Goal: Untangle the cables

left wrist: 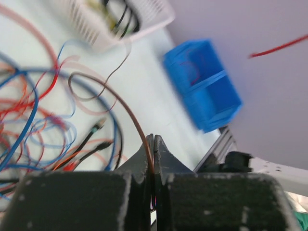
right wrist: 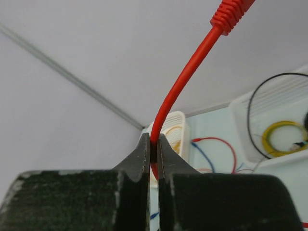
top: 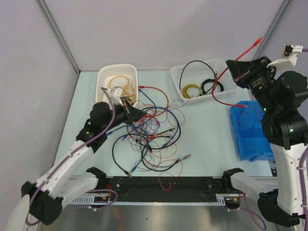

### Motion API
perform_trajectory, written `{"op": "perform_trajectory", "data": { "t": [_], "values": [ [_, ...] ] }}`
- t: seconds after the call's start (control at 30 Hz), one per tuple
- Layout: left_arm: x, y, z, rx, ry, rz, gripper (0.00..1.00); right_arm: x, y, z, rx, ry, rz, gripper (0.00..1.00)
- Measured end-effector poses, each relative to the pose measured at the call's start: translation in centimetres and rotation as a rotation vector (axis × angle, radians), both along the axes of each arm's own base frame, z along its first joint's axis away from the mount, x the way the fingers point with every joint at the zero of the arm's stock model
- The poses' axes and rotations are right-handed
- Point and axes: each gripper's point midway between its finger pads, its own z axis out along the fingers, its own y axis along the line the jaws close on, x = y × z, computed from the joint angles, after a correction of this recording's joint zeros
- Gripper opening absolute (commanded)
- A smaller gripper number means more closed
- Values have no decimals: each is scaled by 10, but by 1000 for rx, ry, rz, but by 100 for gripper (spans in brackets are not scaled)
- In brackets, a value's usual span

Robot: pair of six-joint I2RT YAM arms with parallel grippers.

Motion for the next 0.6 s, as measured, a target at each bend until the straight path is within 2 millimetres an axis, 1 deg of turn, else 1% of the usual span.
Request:
{"op": "perform_trajectory", "data": {
  "t": [0.1, 0.23, 0.27, 0.3, 0.37, 0.5, 0.57, 0.6],
  "values": [
    [-26, 12, 63, -73, -161, 6, 0, 9, -24, -10, -35, 25, -136, 0],
    [-48, 28, 130, -146, -306, 32, 0, 15, -52, -16, -67, 36, -278, 0],
    [-51, 30, 140, -156, -326, 34, 0, 15, -57, -18, -72, 39, -300, 0],
    [-54, 30, 150, -164, -344, 33, 0, 16, -62, -19, -77, 41, -325, 0],
    [-57, 29, 162, -171, -355, 25, 0, 18, -72, -22, -88, 48, -370, 0],
    [-55, 19, 169, -158, -324, 1, 0, 21, -86, -28, -110, 63, -439, 0],
    [-54, 15, 180, -156, -324, -10, 0, 20, -92, -31, -121, 72, -468, 0],
    [-52, 11, 190, -150, -325, -16, 0, 20, -95, -33, -128, 76, -483, 0]
  ]
}}
